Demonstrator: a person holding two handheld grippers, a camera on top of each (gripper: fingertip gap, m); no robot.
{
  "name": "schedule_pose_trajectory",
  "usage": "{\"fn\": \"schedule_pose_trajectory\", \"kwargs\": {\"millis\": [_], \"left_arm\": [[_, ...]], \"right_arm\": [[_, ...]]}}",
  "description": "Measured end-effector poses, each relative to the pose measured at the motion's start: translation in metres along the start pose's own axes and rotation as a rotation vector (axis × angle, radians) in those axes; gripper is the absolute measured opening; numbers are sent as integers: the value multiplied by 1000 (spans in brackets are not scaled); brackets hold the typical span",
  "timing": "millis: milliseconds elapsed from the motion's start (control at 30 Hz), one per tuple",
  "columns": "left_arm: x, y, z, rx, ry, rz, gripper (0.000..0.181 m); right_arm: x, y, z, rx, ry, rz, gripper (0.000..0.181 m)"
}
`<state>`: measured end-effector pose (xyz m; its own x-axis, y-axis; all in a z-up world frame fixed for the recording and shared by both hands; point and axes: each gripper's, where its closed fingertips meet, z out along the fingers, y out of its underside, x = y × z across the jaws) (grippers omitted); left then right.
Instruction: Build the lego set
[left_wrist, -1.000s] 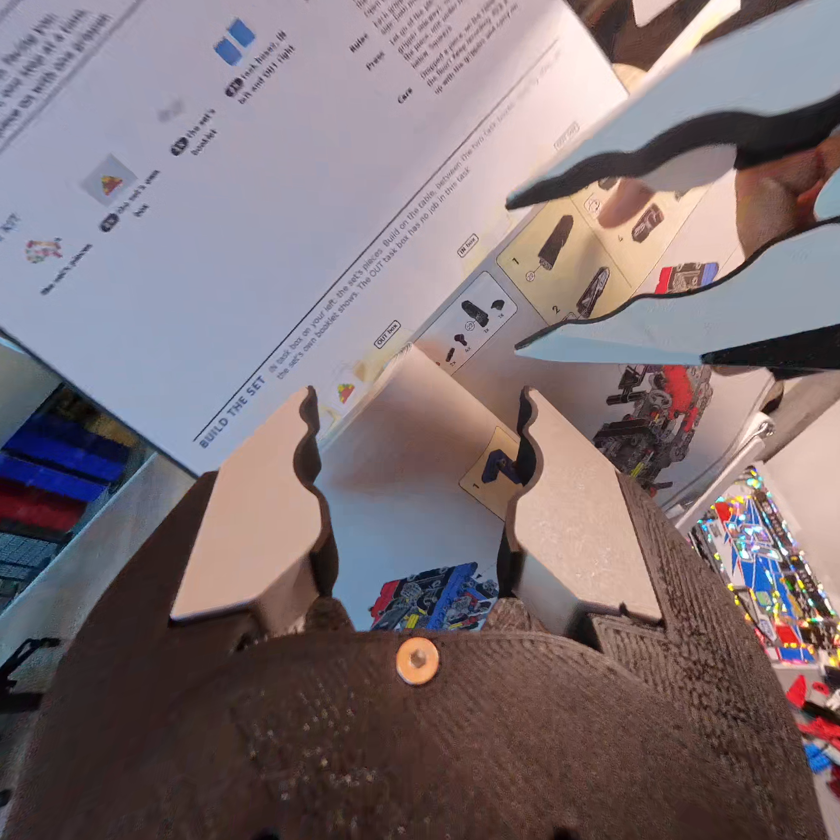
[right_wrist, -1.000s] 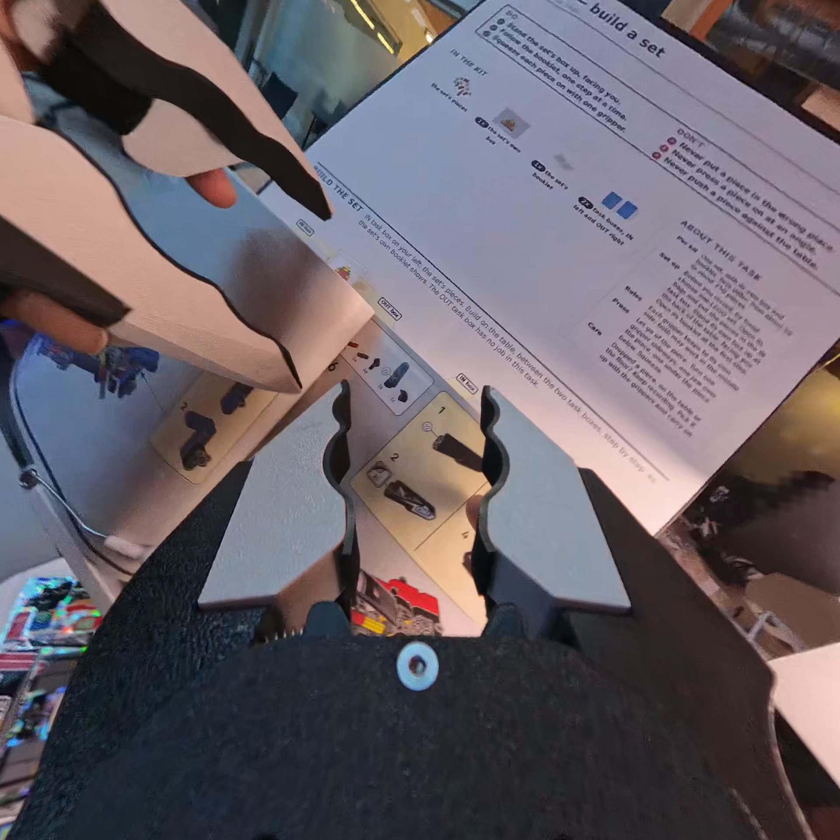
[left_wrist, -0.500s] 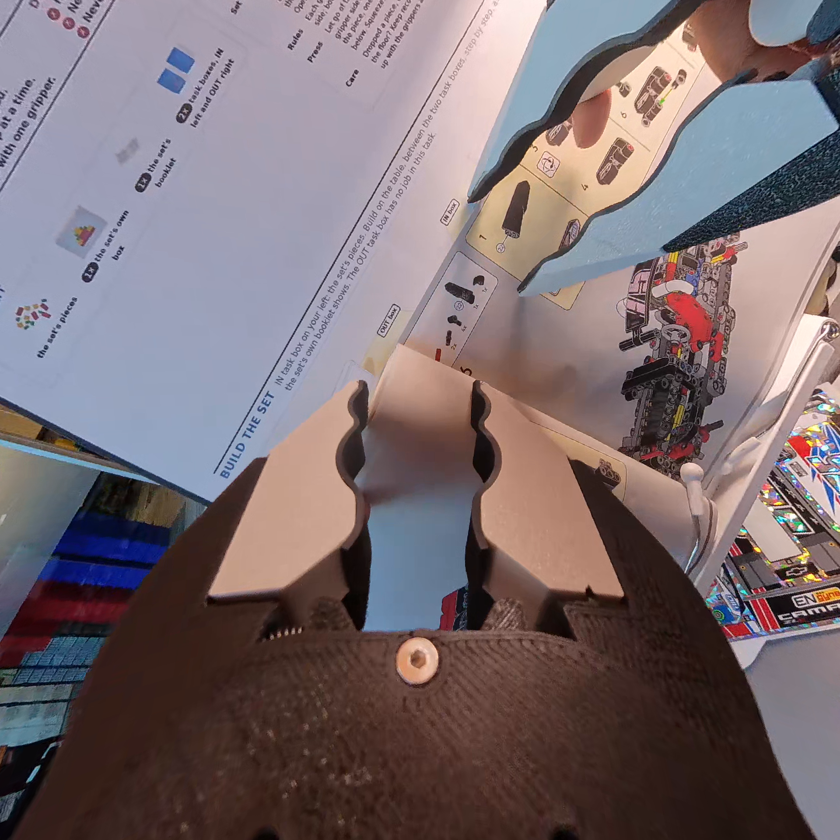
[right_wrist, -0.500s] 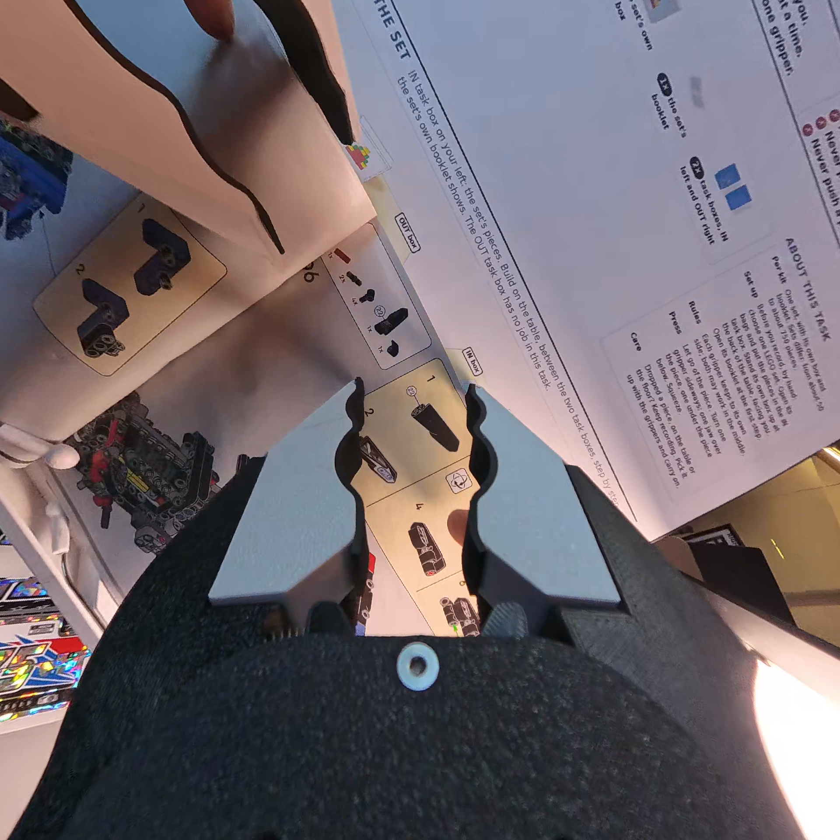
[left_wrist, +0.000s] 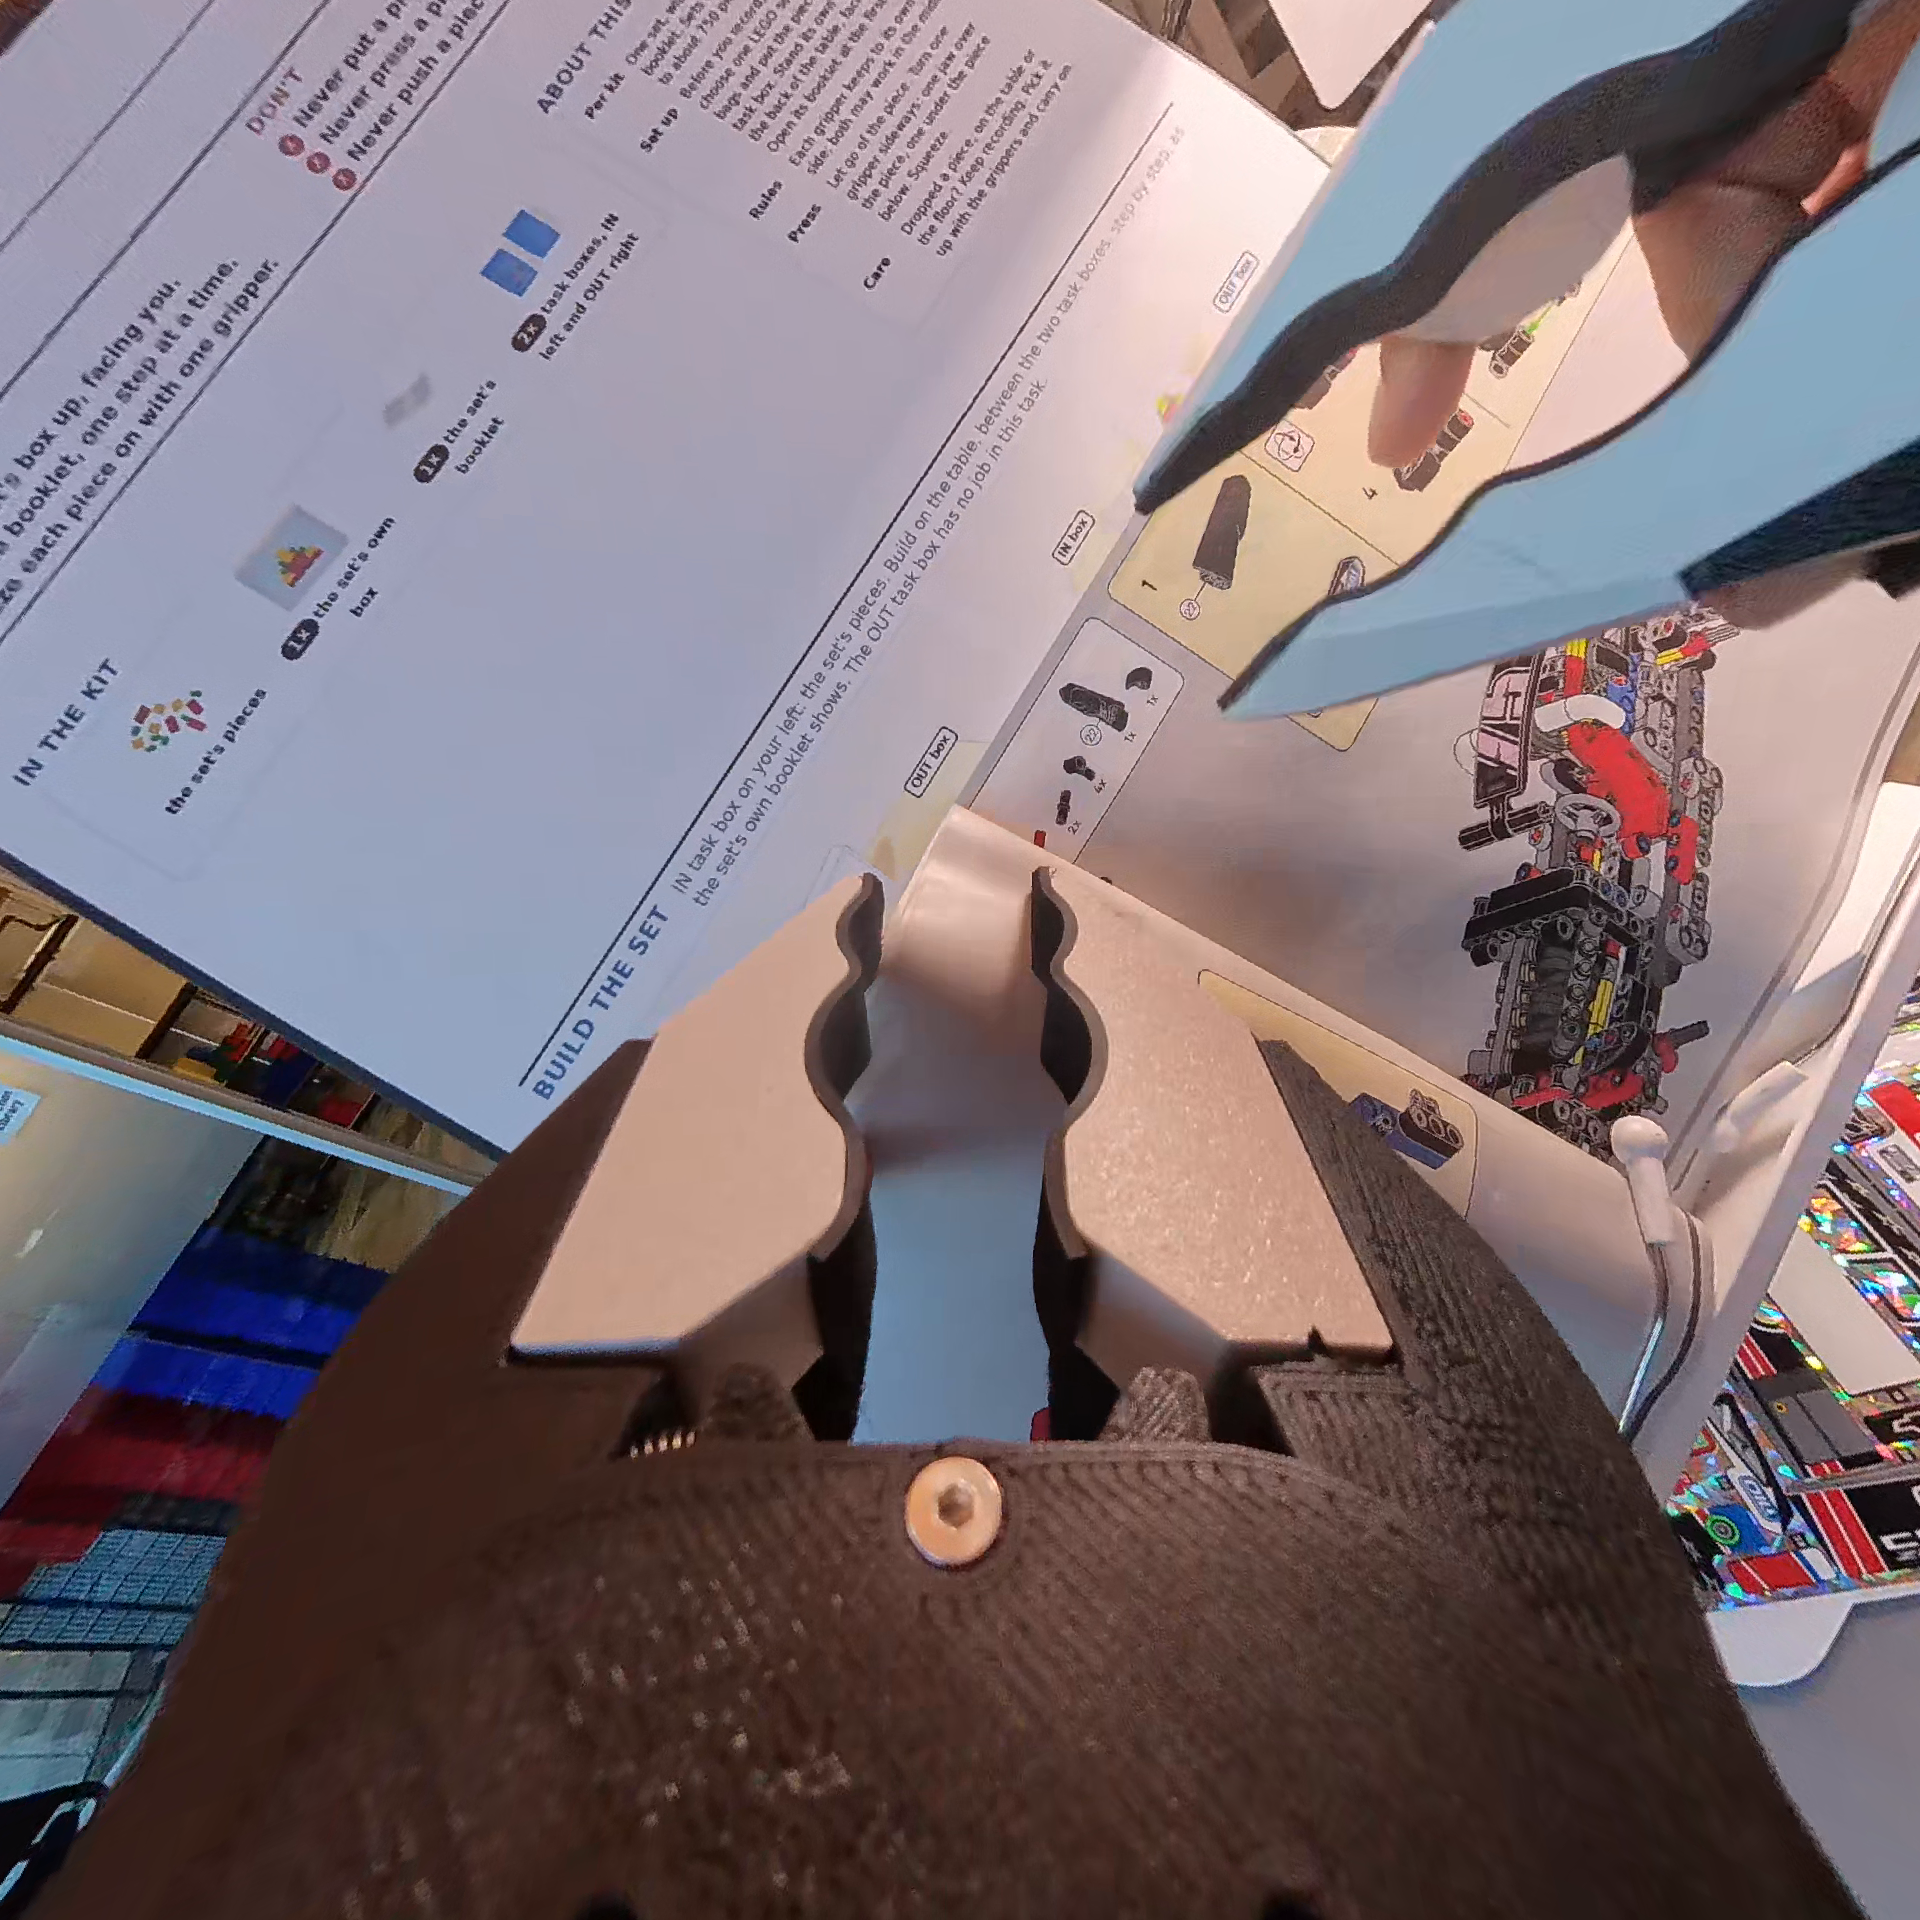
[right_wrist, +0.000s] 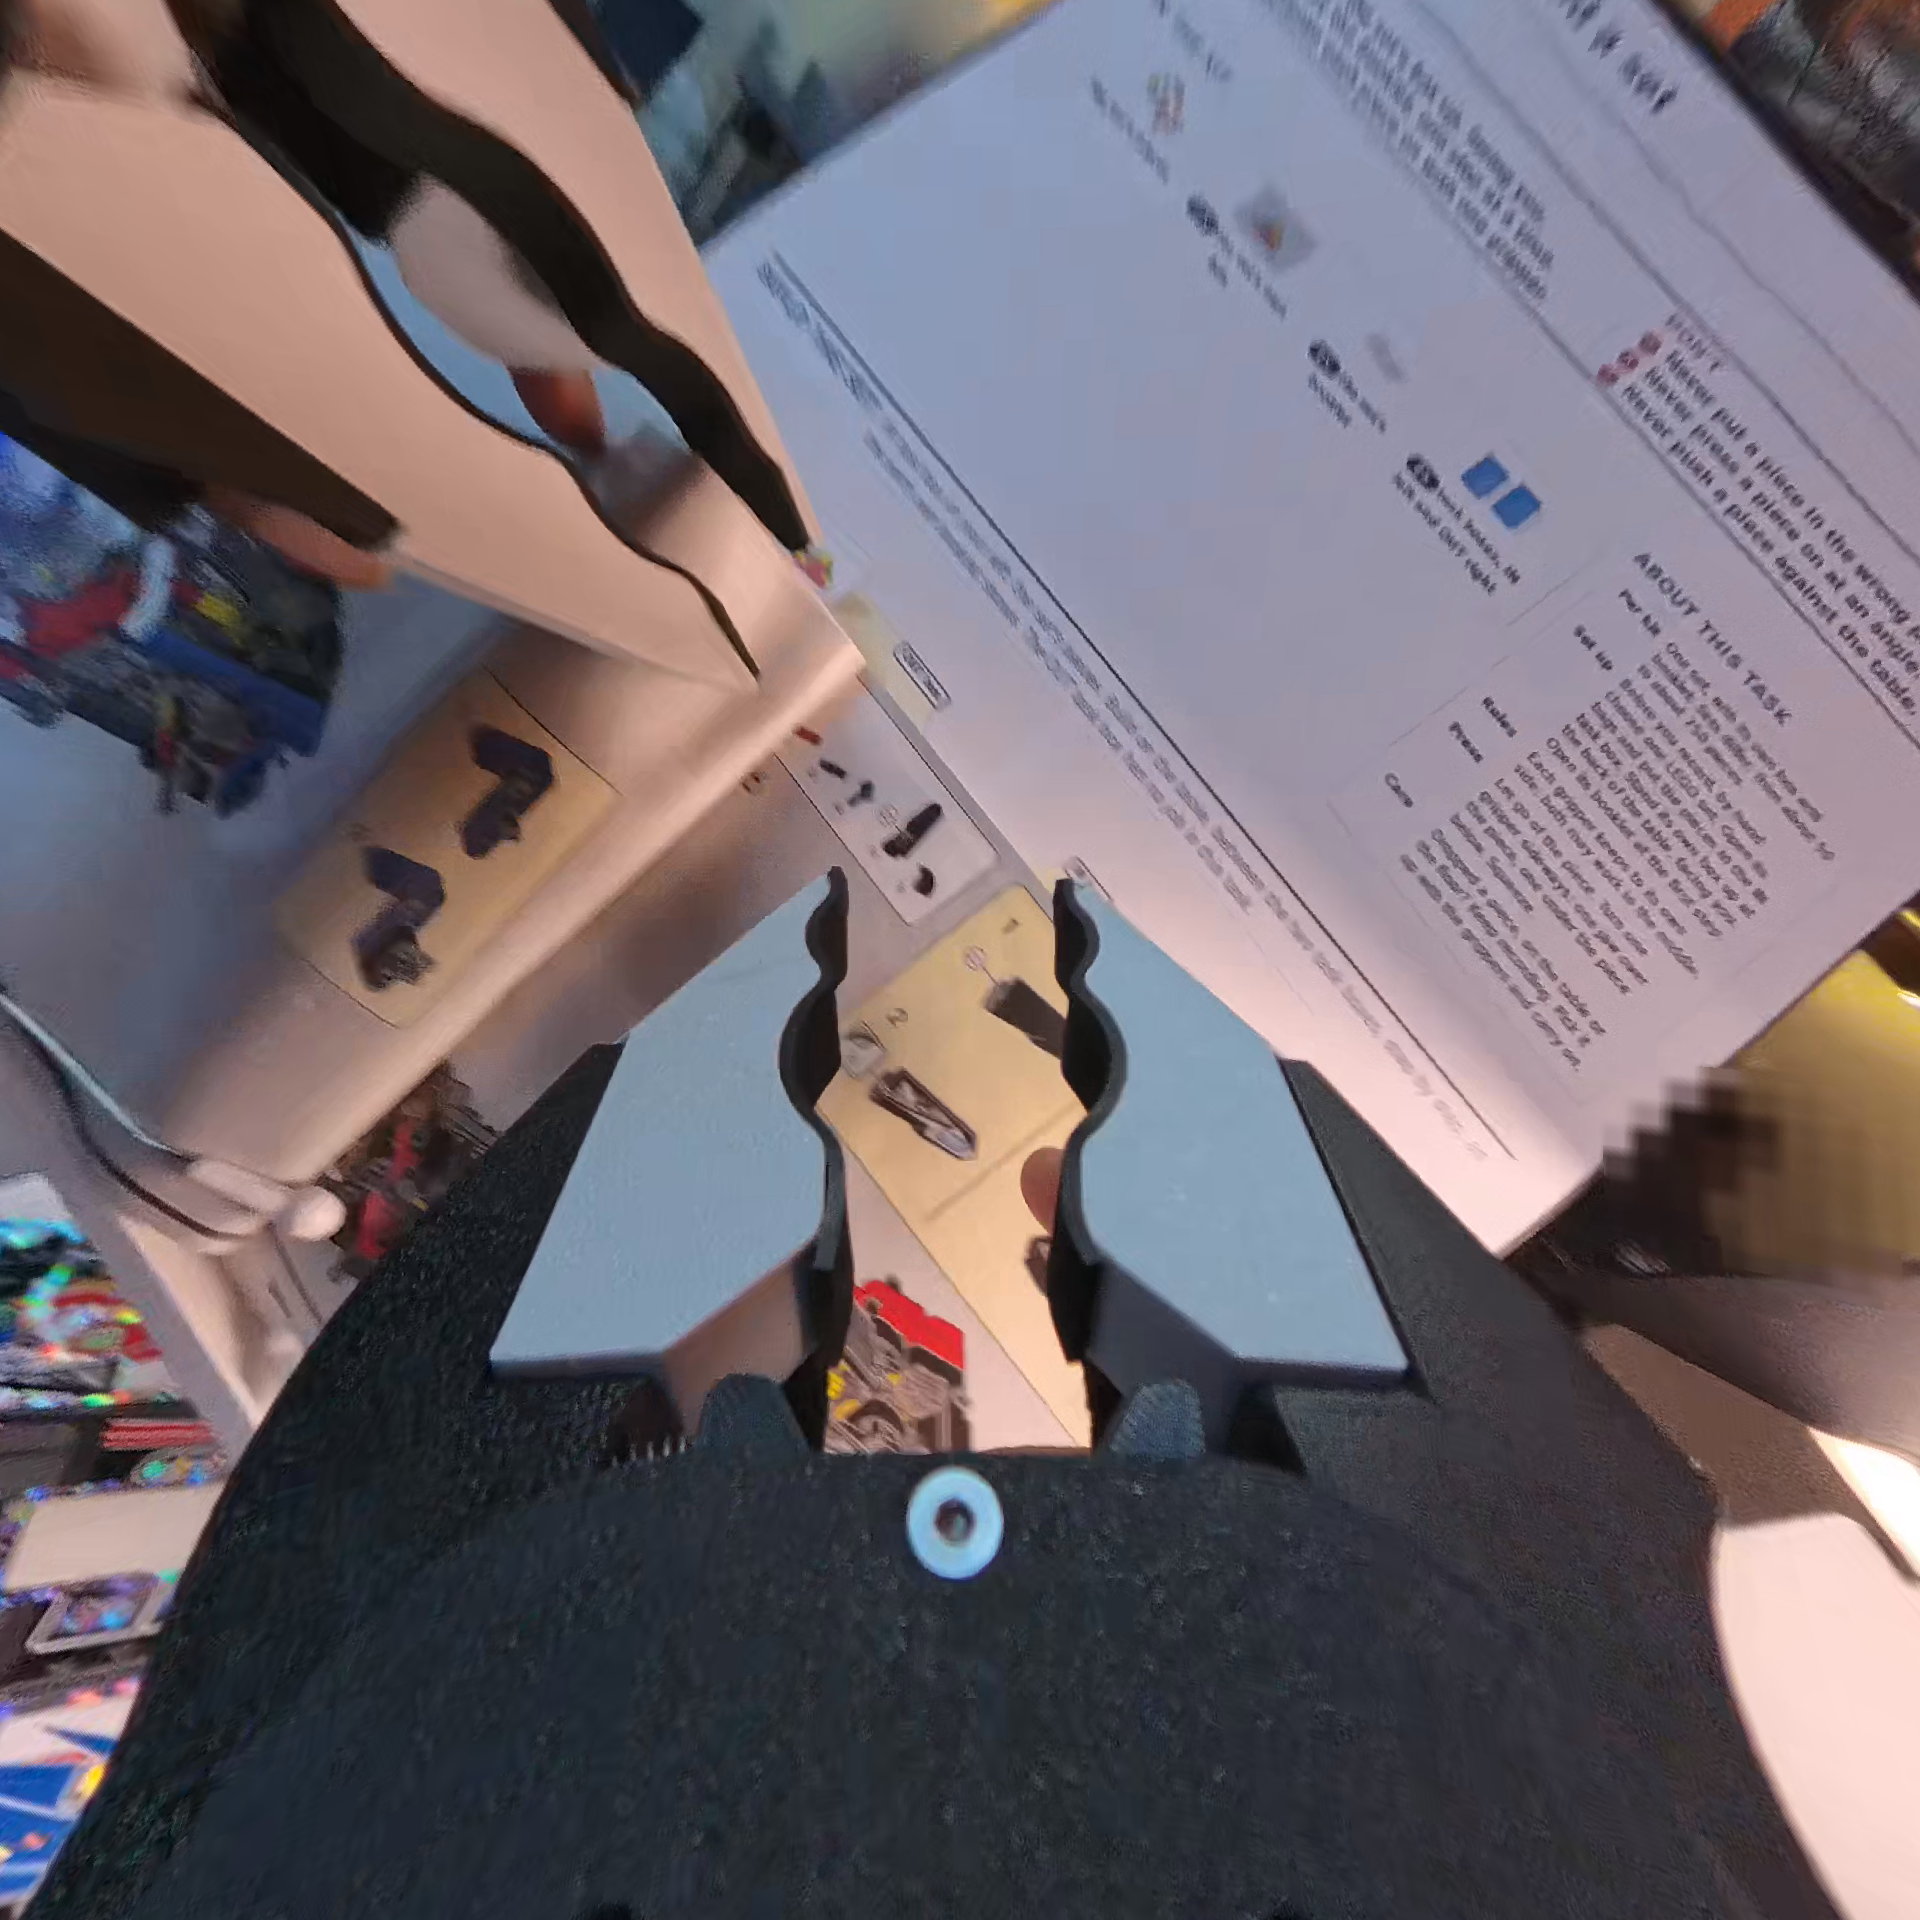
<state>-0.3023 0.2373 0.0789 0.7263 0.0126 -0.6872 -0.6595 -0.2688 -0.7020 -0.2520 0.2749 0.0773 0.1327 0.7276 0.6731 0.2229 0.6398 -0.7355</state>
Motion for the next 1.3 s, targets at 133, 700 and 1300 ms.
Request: {"fn": "schedule_pose_trajectory", "kwargs": {"millis": [133, 700, 1300], "left_arm": [[0, -1, -1, 2, -9, -2, 27], [40, -40, -110, 341, -1, -452, 54], [285, 113, -241, 23, 160, -739, 40]], "right_arm": [[-34, -15, 1, 105, -108, 218, 24], [-127, 12, -85, 141, -350, 363, 11], [-333, 143, -168, -359, -912, 177, 11]]}}
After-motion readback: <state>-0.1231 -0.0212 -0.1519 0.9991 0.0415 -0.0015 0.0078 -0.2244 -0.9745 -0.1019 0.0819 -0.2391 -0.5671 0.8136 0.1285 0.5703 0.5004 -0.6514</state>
